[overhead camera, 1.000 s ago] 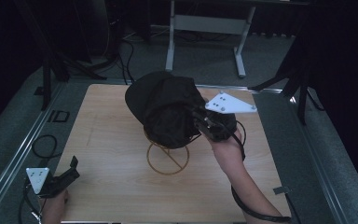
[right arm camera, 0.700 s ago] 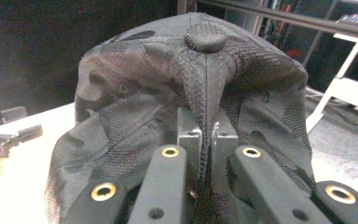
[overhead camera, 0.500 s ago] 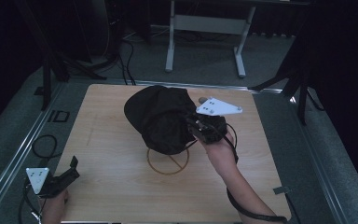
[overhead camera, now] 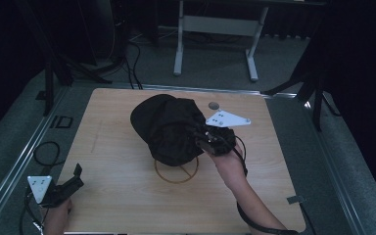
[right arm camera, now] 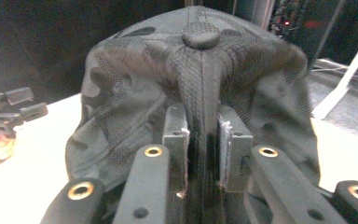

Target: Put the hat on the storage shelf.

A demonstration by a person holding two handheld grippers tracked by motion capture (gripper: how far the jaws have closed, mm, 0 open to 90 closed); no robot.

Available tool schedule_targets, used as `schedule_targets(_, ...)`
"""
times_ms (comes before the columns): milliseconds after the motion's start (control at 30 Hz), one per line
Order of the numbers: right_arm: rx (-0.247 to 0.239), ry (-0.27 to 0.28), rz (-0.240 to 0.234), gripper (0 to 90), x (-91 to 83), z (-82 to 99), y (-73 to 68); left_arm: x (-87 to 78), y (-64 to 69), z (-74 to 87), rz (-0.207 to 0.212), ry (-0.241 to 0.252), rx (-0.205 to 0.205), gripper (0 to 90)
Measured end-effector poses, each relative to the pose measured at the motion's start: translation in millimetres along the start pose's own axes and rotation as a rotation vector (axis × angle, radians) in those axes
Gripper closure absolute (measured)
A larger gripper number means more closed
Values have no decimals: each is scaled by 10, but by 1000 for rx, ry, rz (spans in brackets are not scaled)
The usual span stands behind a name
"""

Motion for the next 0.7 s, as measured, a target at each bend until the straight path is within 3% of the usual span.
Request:
schedule_targets(33, 7, -2, -20, 680, 13, 19, -16, 0, 0, 0, 0, 0, 0, 5)
schedule_targets(167, 8, -13, -11, 607, 45, 50, -9, 0, -1, 1, -1, 0, 2, 5)
schedule_targets(533, 17, -17, -8, 585, 50, 55, 10, 1, -2, 1, 0, -1, -1, 5)
schedule_targets(700, 21, 1, 0, 505, -4, 8, 41, 0, -2, 0, 0, 1, -2, 5)
Point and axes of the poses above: each handheld gripper's, and its own axes: x roughly forward along the jaws, z roughly out of its underside, y roughly to its right, the point moved 7 cm from there along x, roughly forward along the jaws, and after that the axes turned 1 degree about z, right-handed, at the moved point
